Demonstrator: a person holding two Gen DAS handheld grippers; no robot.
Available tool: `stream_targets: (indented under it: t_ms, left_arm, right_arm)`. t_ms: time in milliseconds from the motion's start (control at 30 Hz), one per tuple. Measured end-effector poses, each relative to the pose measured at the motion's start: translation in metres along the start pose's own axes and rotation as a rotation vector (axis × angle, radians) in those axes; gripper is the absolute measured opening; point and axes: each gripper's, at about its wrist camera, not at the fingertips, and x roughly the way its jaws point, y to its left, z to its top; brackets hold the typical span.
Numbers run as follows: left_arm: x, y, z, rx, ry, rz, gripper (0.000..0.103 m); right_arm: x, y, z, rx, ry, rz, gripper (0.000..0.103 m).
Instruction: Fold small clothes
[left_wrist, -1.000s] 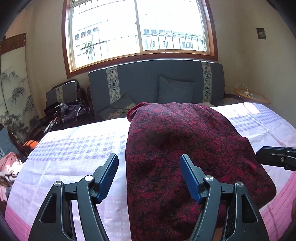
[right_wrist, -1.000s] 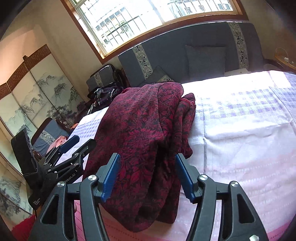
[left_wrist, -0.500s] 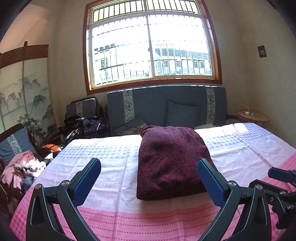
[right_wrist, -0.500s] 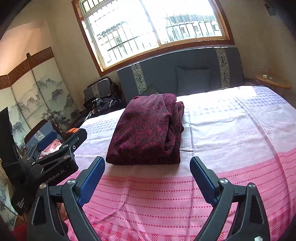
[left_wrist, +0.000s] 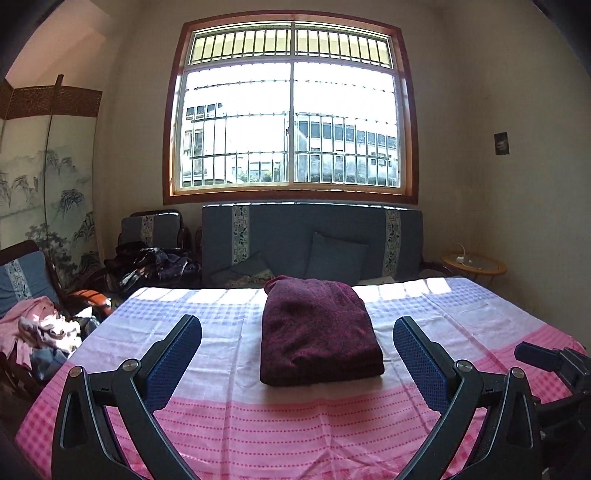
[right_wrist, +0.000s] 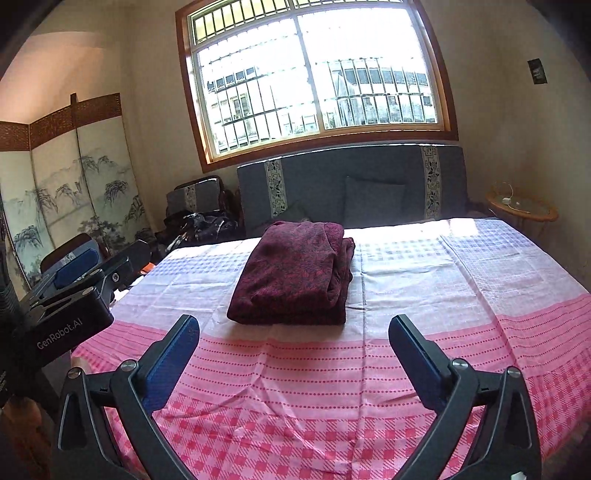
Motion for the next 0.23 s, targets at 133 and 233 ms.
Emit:
stream_targets:
  t_ms: [133,233]
  left_arm:
    - [-0.010,-0.002,-0.003,0.009,-0.014,0.016,0.103]
    - [-0.012,-0.004,-0.006,0.014,-0.006,0.055,0.103]
  right_arm:
    - [-0.010,-0.002,-0.006,-0.005,0.007,-0.006,0.102]
    - [-0.016,-0.003,-0.012,-0.008,0.017,-0.020,0.102]
